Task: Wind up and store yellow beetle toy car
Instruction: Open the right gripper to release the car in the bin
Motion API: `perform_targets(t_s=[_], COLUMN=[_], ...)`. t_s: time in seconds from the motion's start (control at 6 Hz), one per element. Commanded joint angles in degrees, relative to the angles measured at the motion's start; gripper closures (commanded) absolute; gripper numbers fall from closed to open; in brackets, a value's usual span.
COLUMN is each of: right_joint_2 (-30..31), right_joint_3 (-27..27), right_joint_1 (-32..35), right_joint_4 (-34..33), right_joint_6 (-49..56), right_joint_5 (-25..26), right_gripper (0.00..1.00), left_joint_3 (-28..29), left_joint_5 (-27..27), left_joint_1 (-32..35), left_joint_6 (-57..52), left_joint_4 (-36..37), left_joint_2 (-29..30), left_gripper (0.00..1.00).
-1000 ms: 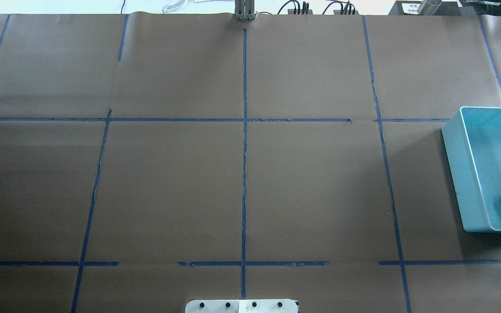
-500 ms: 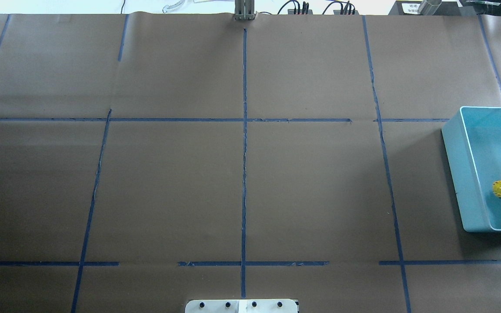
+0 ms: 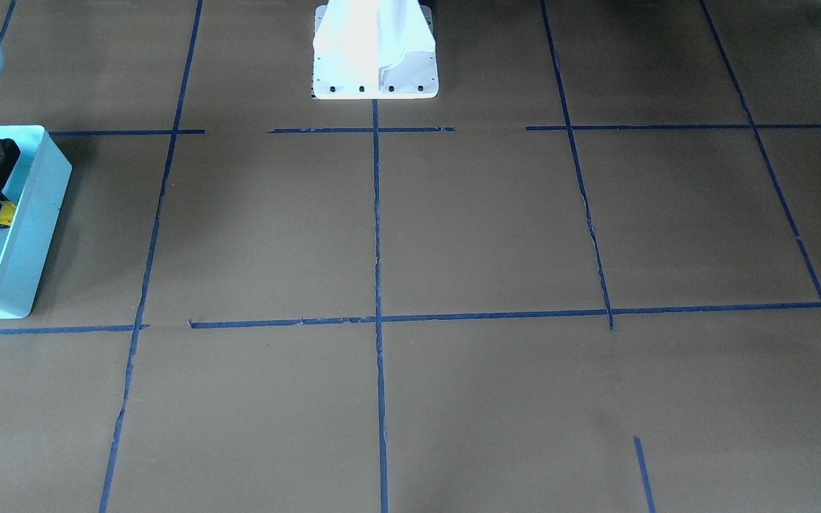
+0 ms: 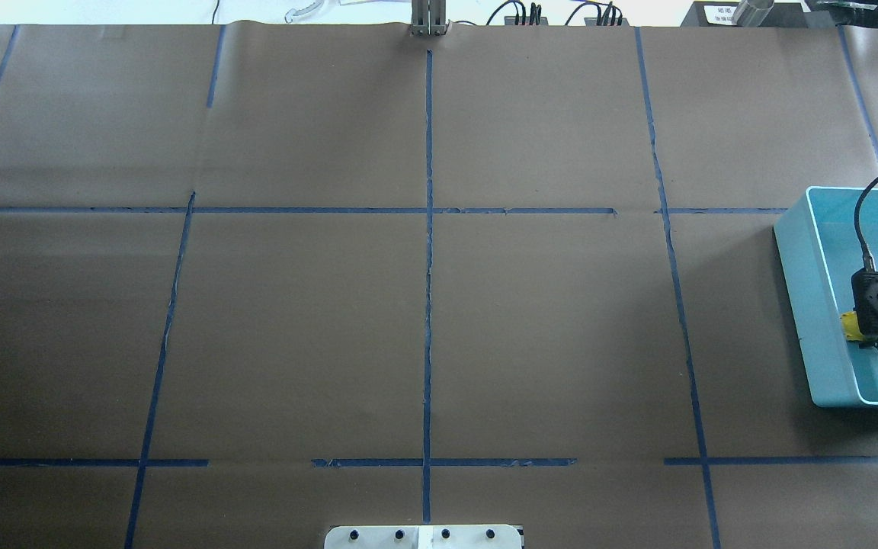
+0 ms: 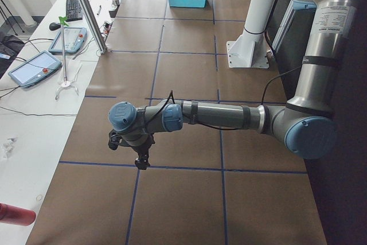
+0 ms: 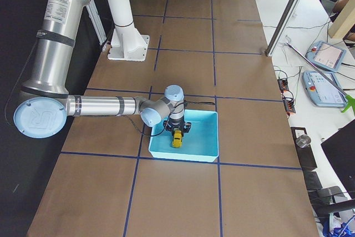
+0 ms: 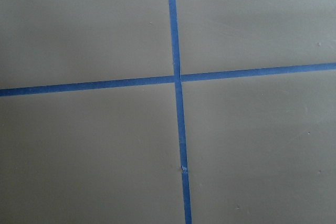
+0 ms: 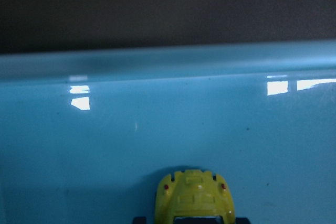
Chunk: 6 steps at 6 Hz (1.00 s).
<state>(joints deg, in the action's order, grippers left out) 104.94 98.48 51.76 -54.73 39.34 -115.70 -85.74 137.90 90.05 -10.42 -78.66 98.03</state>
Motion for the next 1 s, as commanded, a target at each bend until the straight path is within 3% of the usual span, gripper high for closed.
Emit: perform_targets(t_s=[0.0,0.33,0.5,0.67,0.83], right_joint_2=[1.23,8.23,9.14,7.93,3.65], right_joint_3=[1.87,9.67,9.71,9.80,11.02], right_joint_1=[0.44,8.23,13.75,23.72,29.13], right_joint_4=[1.30,0.42,-1.85,-12.22,-23.72], right_joint_6=[0.38,0.29,0.29,0.29,0.29], right_joint_5=[-2.32,-9.42,-13.46,-16.81,-17.19], right_gripper=[0.00,0.00,0.00,0.00,0.00], left_joint_3=[-0.04,0.13,0.22,0.31,0.31], left_joint_5=[0.00,0.00,0.00,0.00,0.00], left_joint_1=[-0.05,-0.05,-0.05,-0.05,-0.05], left_joint_6=[0.04,-0.04,-0.04,-0.04,-0.04], left_joint_4=[0.00,0.00,0.00,0.00,0.00], left_joint_2=[0.06,-0.03,-0.03,-0.03,-0.03], left_gripper=[0.00,0.00,0.00,0.00,0.00])
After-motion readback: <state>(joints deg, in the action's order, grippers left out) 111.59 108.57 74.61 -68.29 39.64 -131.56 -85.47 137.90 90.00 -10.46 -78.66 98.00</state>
